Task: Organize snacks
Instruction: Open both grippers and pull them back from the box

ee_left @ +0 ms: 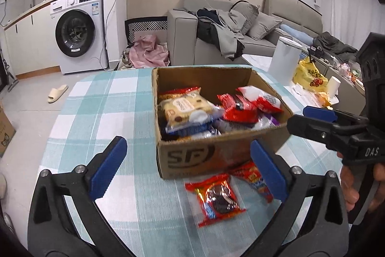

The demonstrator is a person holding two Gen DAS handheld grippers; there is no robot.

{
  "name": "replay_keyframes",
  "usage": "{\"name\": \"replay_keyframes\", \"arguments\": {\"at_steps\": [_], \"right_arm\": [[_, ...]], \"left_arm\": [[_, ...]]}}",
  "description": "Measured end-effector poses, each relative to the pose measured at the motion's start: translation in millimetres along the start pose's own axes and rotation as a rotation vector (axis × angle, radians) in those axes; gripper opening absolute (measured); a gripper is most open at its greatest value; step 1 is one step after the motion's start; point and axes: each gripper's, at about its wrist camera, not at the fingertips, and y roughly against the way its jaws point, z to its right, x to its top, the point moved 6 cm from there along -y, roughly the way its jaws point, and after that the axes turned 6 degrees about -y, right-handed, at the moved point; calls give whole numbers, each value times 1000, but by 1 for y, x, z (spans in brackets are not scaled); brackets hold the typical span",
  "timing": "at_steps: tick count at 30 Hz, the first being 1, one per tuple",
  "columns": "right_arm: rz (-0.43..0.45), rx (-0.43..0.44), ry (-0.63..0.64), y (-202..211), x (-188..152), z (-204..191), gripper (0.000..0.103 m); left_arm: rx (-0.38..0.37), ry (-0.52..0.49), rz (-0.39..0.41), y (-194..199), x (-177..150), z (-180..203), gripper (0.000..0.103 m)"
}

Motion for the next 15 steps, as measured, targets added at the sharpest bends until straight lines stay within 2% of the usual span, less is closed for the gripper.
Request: {"name": "replay_keyframes", "arguments": {"at_steps": [15], "right_arm": [[-79,-44,-4,-9,-44,7,102]], "left_arm": [[-4,-5,-58,2,-38,6,102]]}}
